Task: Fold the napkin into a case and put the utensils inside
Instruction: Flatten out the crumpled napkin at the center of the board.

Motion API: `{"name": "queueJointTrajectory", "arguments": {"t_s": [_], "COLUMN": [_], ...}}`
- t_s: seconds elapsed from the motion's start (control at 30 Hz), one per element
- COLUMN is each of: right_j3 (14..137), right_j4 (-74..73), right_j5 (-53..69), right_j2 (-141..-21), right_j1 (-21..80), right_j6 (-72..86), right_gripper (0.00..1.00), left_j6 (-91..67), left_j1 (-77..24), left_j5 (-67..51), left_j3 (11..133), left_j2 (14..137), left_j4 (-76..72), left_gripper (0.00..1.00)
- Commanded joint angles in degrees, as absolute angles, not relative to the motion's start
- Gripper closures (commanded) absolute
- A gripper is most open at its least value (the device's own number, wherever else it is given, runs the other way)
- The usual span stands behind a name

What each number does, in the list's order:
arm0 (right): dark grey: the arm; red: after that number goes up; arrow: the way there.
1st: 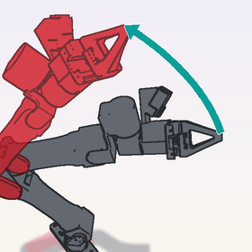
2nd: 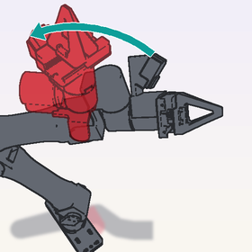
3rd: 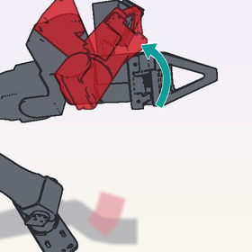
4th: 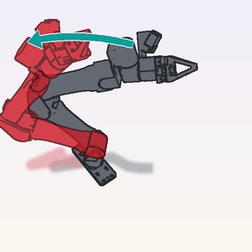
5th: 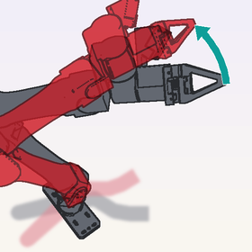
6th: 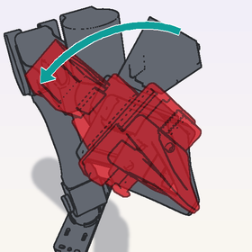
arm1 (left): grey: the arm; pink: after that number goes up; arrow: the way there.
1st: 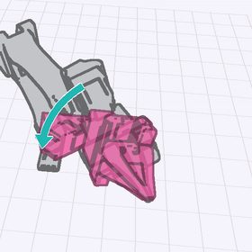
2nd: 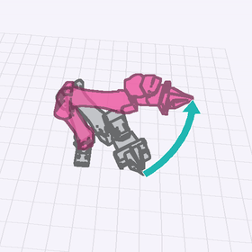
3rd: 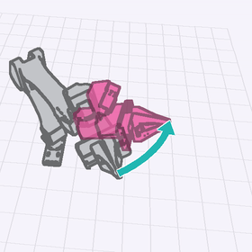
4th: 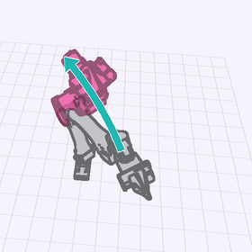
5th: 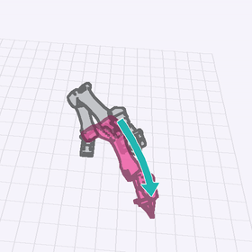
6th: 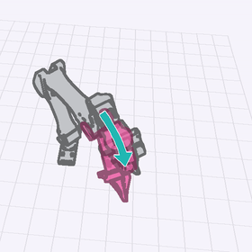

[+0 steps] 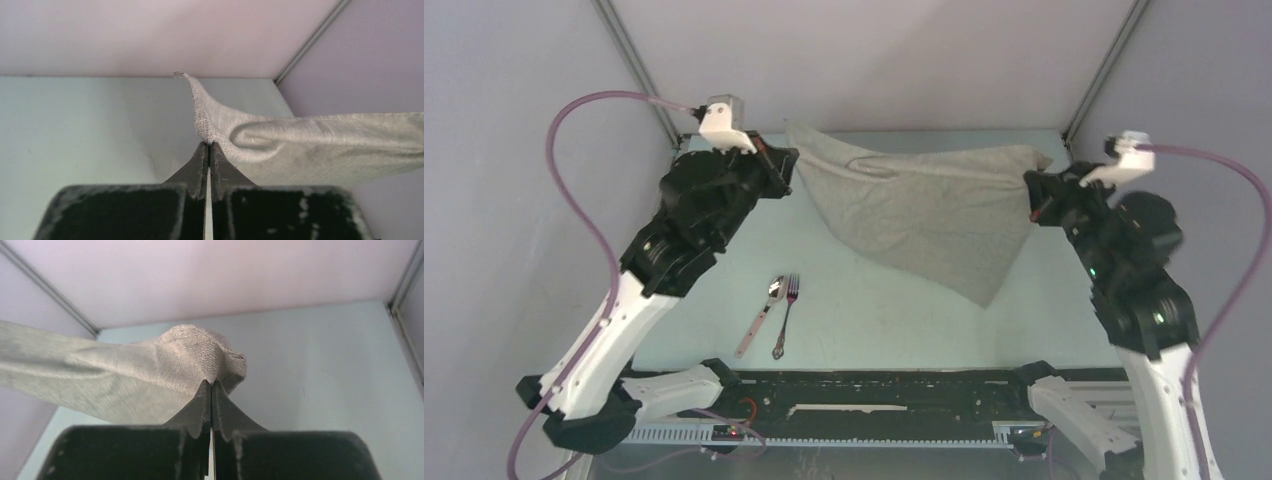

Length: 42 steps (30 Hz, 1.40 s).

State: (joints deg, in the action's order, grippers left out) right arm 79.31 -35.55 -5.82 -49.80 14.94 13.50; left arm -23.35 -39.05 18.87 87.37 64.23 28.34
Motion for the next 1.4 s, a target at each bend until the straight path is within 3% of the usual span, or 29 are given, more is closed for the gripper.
{"name": "queueJointTrajectory", "arguments": {"t_s": [0.0,0.17,0.37,0.5,0.73,0.77,0.83,0.87,0.93,1.0,1.1,1.2,1.37], "right_j3": [78.94,79.13,79.39,78.95,79.51,81.47,89.95,95.79,110.9,126.7,137.33,125.97,92.47], "right_j4": [-33.21,-29.0,-25.21,-22.18,-10.95,-10.72,-16.77,-20.89,-31.41,-48.61,-61.04,-60.09,-43.87], "right_j5": [-7.5,-10.12,-22.66,-21.12,-6.7,-5.86,-5.29,-6.62,-8.79,-13.5,-18.16,-15.24,-1.11], "right_j2": [-41.95,-37.95,-46.41,-57.05,-83.48,-88.59,-99.65,-105.58,-116.87,-126.77,-131.6,-121.8,-99.56], "right_j1": [17.97,18.81,17.52,9.98,-1.72,-2.17,-2.77,-2.87,-3.07,-2.89,-1.66,-1.13,-0.43], "right_j6": [14.82,14.87,10.72,9.77,13.34,13.25,12.24,11.57,9.56,9.56,9.51,12.36,20.54], "right_gripper": [1.0,1.0,1.0,1.0,1.0,0.98,0.83,0.79,0.58,0.47,0.27,0.17,0.11], "left_j6": [-18.29,-16.91,-18.68,-23.75,-24.66,-24.08,-23.34,-22.52,-21.04,-20.53,-22.51,-25.43,-31.23], "left_j1": [-42.91,-44.74,-43.96,-36.79,-28.98,-28.47,-27.38,-26.92,-26.16,-25.52,-25.05,-24.96,-25.59], "left_j5": [19.35,20.5,34.21,30.98,18.41,17.77,16.86,16.42,16.15,15.24,17.57,17.19,6.64], "left_j3": [85.54,87.55,98.46,106.37,110.55,110.96,114.36,116.98,124.12,133.17,142.2,128.91,102.05], "left_j2": [59.66,59.3,71.7,83.51,103.88,107.25,114.41,118.23,126.62,132.3,133.42,123.28,105.35], "left_j4": [24.24,24.27,31.15,36.93,31.29,29.64,29.32,29.58,32.24,37.86,46.58,44.15,34.17], "left_gripper": [1.0,1.0,1.0,1.0,1.0,1.0,1.0,0.96,0.88,0.8,0.62,0.42,0.18]}}
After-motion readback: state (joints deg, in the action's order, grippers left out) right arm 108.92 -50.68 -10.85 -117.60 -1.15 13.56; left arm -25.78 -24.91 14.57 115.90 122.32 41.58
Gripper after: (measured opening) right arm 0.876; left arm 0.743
